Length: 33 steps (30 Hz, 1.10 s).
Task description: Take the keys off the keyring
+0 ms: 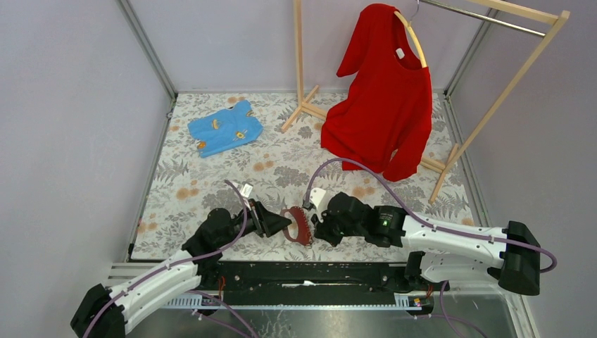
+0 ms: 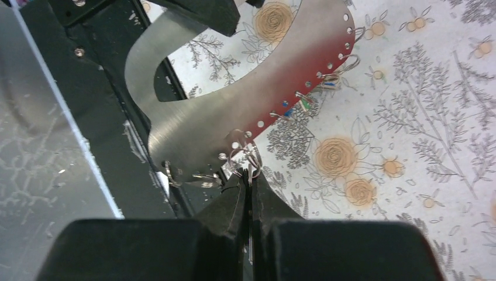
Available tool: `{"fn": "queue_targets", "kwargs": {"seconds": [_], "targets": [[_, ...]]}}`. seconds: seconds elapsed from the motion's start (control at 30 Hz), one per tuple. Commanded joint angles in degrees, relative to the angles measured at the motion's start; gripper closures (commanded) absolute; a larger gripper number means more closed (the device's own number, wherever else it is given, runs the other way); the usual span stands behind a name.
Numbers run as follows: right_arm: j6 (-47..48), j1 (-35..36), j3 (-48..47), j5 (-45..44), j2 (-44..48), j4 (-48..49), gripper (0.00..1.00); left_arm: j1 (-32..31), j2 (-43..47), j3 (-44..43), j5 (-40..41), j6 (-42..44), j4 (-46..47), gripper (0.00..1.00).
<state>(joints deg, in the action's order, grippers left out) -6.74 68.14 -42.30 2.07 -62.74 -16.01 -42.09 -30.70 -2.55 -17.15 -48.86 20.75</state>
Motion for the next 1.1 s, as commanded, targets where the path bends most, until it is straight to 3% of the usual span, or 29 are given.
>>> {"fn": "queue_targets", "kwargs": {"seconds": [0.0,0.2,0.5,0.63,0.8,0.93,1.07], "targets": [[5.2,1.6,-2.1,-5.5,-0.2,2.2,1.00,-3.6,7.7,-3.7,11.6,9.7,-5.7,0.49],[6.5,1.9,-0.8,-11.5,2.3,5.0,1.00,-7.7,11.1,-3.9,17.7,10.9,-11.6,0.44],[8.4,1.9,2.1,-14.0,7.1,10.0,1.00,-9.8,11.8,-3.4,22.1,12.5,-11.1,0.39],[9.3,1.9,4.0,-11.8,9.3,12.3,1.00,-10.3,9.6,-2.8,19.6,17.8,-1.9,0.41],[10.9,1.9,7.6,-9.2,14.0,19.2,1.00,-11.9,-0.9,-4.3,10.8,25.7,12.6,0.47],[10.9,1.9,9.1,-8.4,15.8,22.9,1.00,-14.9,-8.5,-6.3,5.3,29.4,19.3,0.48],[10.4,1.9,7.6,-8.3,13.1,20.9,1.00,-17.9,-11.5,-6.8,6.5,31.3,22.0,0.47]]}}
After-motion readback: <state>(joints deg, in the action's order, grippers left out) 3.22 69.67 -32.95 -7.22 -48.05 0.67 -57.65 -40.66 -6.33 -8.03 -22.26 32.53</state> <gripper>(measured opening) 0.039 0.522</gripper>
